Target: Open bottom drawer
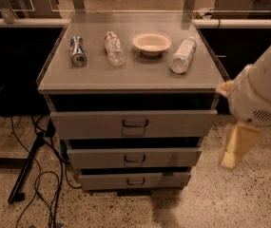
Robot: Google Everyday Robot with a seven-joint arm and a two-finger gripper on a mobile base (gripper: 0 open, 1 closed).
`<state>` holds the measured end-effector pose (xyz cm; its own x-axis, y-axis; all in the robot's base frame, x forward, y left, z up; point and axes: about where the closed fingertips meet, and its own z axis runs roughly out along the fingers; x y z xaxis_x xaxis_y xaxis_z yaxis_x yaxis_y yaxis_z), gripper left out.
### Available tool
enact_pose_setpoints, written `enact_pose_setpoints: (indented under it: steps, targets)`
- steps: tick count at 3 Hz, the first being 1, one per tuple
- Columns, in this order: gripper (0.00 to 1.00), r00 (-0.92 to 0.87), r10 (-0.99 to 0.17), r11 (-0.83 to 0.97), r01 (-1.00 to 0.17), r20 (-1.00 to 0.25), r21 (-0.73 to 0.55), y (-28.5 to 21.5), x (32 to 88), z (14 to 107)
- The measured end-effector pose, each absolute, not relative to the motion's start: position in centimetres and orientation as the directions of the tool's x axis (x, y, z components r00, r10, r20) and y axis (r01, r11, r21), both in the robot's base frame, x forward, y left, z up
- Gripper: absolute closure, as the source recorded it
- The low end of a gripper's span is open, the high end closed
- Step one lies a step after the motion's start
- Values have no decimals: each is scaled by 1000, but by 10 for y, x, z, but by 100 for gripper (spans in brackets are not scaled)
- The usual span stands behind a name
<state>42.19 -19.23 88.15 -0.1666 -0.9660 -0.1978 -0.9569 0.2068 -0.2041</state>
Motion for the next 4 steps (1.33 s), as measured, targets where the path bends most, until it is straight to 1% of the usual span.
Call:
enact_pose_setpoints:
  steps: [1,2,3,4]
  targets:
    - [0,-151,-973,176,-974,-173,-140,-184,411,822]
    - [0,-151,-973,176,-974,-173,-140,-184,411,822]
    - [0,-163,-971,181,-979,-174,-93,-169,411,770]
    - [0,-160,-966,183,-978,-204,-100,-158,420,737]
